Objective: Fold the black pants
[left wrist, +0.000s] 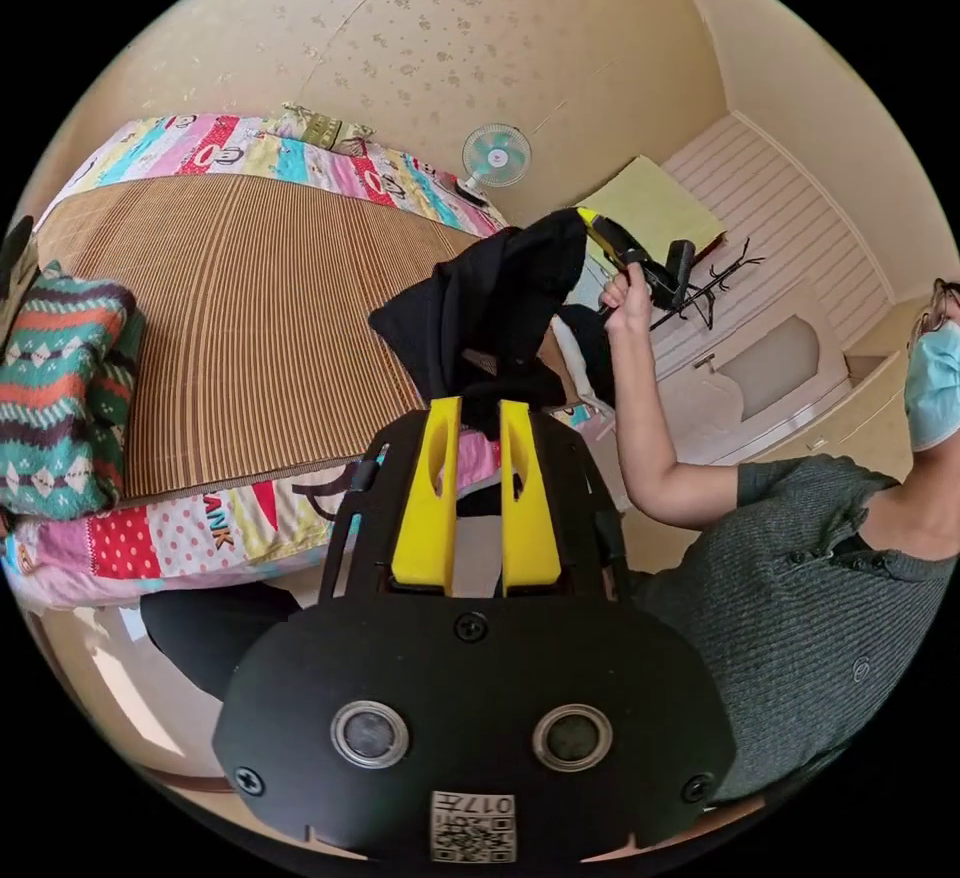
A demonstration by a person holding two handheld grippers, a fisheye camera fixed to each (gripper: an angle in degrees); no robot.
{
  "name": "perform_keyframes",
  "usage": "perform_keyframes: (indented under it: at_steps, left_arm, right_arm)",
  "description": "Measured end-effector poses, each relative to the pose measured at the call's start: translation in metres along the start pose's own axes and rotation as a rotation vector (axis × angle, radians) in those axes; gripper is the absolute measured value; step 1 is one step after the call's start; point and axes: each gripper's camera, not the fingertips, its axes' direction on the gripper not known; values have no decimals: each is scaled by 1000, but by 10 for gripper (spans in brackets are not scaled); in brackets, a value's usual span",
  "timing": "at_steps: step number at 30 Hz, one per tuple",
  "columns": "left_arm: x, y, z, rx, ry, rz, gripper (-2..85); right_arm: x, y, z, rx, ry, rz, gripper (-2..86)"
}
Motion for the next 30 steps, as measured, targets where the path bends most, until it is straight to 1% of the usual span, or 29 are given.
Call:
perform_keyframes:
  at_steps: [2,5,7,9,10,11,12,13,14,15,16,17,18,19,20,21,22,23,24,25,26,27,28,29,30]
  left_arm:
    - [16,-15,-1,31,-16,58,121]
    - [40,-46,1,69,-57,161,160]
    - [60,-71,18,54,-167,233,185]
    - [71,-85,36,35,-214,275,187]
    - [75,-90,44,42,-260,286,161]
    - [75,-91,48,37,-293,280,147]
    - [67,-95,55,9,-339,246,112]
    - [55,-99,54,-12,-284,224,85]
    - [48,-100,50,-17,-245,205,76]
    - [34,-103,34,17,-173,171,64]
    - [21,-105,9,77,-111,147,59]
    - [13,-107,-5,113,-81,128,59]
    - [-5,-111,-36,193,-14,90,57]
    - [-25,-115,-71,298,60,57,57]
    - [-37,-115,-90,358,91,39,57]
    - [-65,-113,-129,485,143,-16,58]
    - [-99,-103,-163,616,197,-113,59]
    - [-119,-94,-178,686,223,-184,60]
    - [-161,-69,-200,813,255,-356,62]
    - [-201,-38,-214,902,242,-566,64]
    - [-219,-22,-217,924,218,-674,63]
    - [-251,8,-221,920,166,-864,63]
    - [-278,34,-222,871,160,-1008,60]
    - [-288,44,-222,841,172,-1054,58]
    - [-300,57,-220,764,180,-1120,54]
  right_arm:
    - [-51,-9,22,-108,-77,-117,17]
    - [-105,2,38,-157,-141,-225,17]
    - [-122,12,51,-190,-223,-224,18]
    - [-133,23,72,-270,-325,-210,20]
    - [-140,34,87,-341,-369,-219,21]
    - [-141,47,94,-361,-329,-207,24]
    - [-138,54,93,-351,-287,-185,25]
    - [-129,66,88,-352,-264,-142,28]
    - [-113,78,75,-309,-316,-81,30]
    - [-103,86,66,-268,-340,-41,31]
    - [-83,104,47,-171,-362,36,38]
    - [-65,125,33,-109,-318,96,47]
    - [-56,136,29,-103,-263,126,53]
    - [-36,158,27,-149,-116,226,78]
    - [-18,178,31,-229,35,321,117]
    - [-9,188,34,-272,105,369,138]
    - [5,205,41,-348,201,430,179]
    - [11,217,48,-389,244,452,184]
    - [13,223,51,-398,254,456,187]
    - [12,230,59,-407,273,446,188]
    - [10,234,71,-434,298,430,188]
    - [9,236,78,-452,312,419,189]
    - [7,239,96,-498,337,389,189]
    - [7,242,116,-555,353,359,189]
    - [8,243,127,-586,363,343,186]
